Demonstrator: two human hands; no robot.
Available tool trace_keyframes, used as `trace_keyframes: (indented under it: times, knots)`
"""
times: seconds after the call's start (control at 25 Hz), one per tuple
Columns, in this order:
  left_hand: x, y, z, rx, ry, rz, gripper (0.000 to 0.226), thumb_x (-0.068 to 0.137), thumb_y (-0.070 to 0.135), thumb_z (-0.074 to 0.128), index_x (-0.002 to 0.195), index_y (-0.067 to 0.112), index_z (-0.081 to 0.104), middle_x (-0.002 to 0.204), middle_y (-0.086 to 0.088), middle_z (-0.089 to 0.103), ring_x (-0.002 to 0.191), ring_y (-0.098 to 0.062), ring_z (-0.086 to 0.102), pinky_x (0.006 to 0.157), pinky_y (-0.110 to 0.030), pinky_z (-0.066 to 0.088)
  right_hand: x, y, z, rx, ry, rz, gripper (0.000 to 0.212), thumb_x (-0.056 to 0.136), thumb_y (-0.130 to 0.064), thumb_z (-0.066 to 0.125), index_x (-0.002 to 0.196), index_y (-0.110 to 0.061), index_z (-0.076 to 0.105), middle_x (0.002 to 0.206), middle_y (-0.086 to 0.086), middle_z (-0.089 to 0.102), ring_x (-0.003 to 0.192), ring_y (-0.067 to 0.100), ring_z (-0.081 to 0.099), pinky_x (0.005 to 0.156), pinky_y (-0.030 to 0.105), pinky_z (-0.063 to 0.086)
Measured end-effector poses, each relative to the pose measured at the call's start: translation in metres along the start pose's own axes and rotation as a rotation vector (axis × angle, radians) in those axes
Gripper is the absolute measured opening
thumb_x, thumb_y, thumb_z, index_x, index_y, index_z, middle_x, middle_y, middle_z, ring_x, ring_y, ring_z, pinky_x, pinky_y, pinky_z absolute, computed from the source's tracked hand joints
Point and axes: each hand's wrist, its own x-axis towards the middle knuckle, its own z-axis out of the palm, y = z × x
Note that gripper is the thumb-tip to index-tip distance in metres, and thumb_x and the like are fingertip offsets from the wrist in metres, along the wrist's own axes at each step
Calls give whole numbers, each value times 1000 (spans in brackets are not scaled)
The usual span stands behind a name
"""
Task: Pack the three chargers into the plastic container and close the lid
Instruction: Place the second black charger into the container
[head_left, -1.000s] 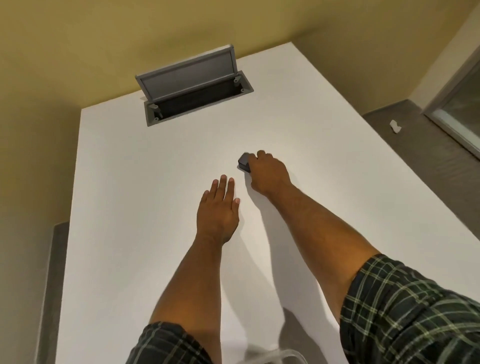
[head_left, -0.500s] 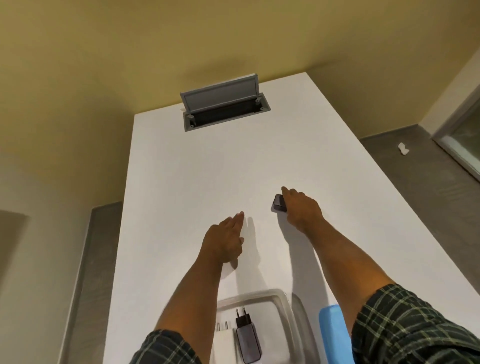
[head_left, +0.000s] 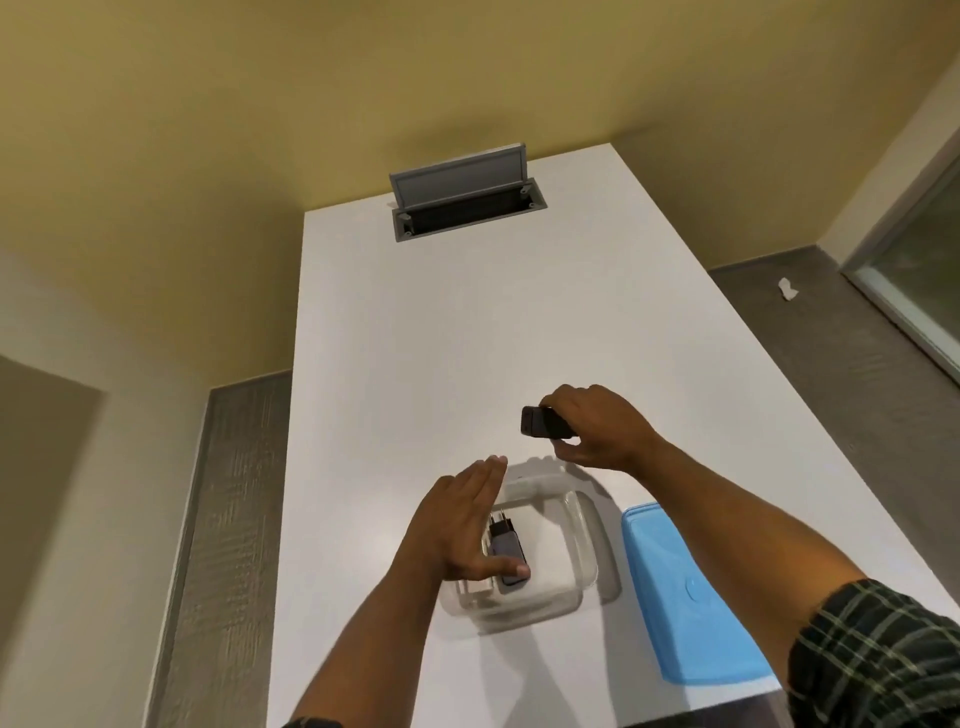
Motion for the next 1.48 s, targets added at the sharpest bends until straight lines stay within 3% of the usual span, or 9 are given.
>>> trace_keyframes:
  times: [0.28,0.44,0.6,0.72,0.92,1.04,1.2,1.36,1.48]
  knots:
    - [-33,7,6,151,-153,-115,159,51,98,61,163,15,-16,172,-5,-16,161,-25,-9,129,-46,8,-12,-58,-22,-80,-304,-361,37,68,-31,65,101,-14,58,90,1,60,66,24,57,61,31,43]
    - [-28,9,0,167,-187,-134,164,49,86,78,163,11,-13,173,-8,-12,161,-27,-6,129,-45,11,-20,-74,-9,-277,-545,-409,33,71,-24,65,102,-15,58,96,3,61,78,27,61,74,35,42]
    - [-22,12,1,142,-202,-175,167,46,76,87,163,12,-14,173,-7,-13,161,-27,-7,130,-43,9,-21,-88,11,-421,-663,-484,29,74,-17,71,103,-18,65,99,3,65,85,28,65,87,41,41]
    - [-20,12,2,143,-216,-182,167,48,73,89,162,12,-17,172,-7,-17,160,-28,-10,131,-44,5,-23,-97,27,-470,-718,-549,20,81,-16,70,101,-19,71,103,1,68,92,27,64,89,41,40]
    - [-18,15,1,176,-226,-183,166,52,71,88,160,8,-20,170,-11,-23,160,-33,-12,130,-45,3,-30,-98,45,-434,-706,-571,15,91,-11,61,102,-12,72,108,4,68,98,29,61,84,40,47]
    - [-18,16,3,174,-227,-192,166,52,71,89,160,8,-21,170,-11,-24,159,-33,-13,130,-45,2,-31,-97,50,-370,-772,-529,19,94,-9,58,109,-3,67,111,15,65,100,36,61,82,46,53]
    - [-16,14,4,160,-244,-195,168,51,69,90,160,7,-22,170,-11,-25,159,-34,-15,130,-46,0,-34,-101,50,-382,-810,-564,20,94,-7,58,111,-1,67,115,15,62,102,35,61,73,46,57]
    - [-14,14,3,161,-263,-188,169,50,69,91,159,5,-22,169,-14,-24,159,-36,-14,130,-48,2,-38,-92,45,-366,-730,-565,25,93,-3,60,117,-4,62,120,13,59,104,32,58,71,43,55]
    - [-13,16,3,177,-273,-194,170,49,68,91,159,4,-22,169,-15,-24,158,-37,-15,130,-49,2,-42,-84,33,-245,-575,-562,26,88,-3,65,114,-6,63,107,12,62,94,32,60,69,40,53]
